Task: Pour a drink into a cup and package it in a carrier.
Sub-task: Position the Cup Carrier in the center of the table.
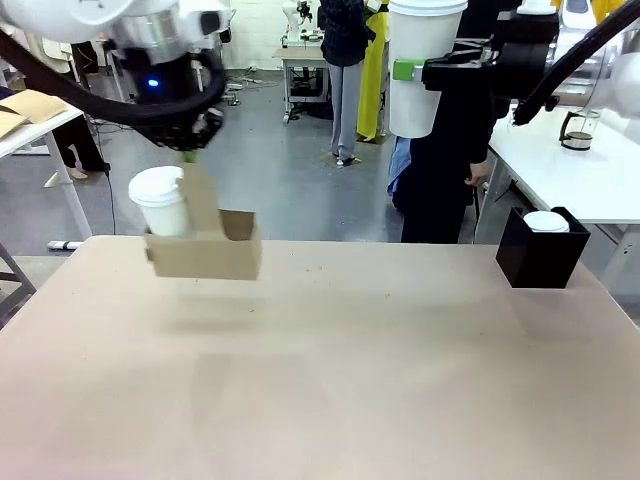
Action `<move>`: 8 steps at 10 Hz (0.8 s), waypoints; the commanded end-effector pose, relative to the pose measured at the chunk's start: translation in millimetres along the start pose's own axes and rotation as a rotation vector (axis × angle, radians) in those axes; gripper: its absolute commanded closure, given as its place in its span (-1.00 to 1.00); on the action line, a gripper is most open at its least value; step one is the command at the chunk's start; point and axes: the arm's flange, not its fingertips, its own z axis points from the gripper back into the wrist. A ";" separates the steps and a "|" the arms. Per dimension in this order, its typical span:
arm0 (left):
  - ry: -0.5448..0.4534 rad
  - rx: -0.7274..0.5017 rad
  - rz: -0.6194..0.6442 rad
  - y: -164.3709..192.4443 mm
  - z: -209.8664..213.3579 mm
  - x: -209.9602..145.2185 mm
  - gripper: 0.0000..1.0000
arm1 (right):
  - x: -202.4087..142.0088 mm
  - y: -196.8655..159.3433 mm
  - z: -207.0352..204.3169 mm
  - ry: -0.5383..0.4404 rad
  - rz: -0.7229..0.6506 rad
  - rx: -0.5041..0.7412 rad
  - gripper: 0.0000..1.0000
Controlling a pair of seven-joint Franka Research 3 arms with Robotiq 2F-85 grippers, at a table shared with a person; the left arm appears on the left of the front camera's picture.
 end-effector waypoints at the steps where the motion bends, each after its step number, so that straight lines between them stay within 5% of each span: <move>1: 0.038 -0.019 0.043 -46.6 -3.4 -23.8 0.96 | 3.1 1.3 -0.9 -0.003 0.010 -0.004 -0.67; 4: 0.045 -0.045 0.027 -115.9 -17.0 -73.3 0.96 | 3.1 1.3 -0.9 -0.003 0.010 -0.004 -0.67; 8: 0.046 -0.037 -0.016 -161.1 -40.6 -111.2 0.96 | 3.1 1.3 -0.9 -0.003 0.010 -0.004 -0.67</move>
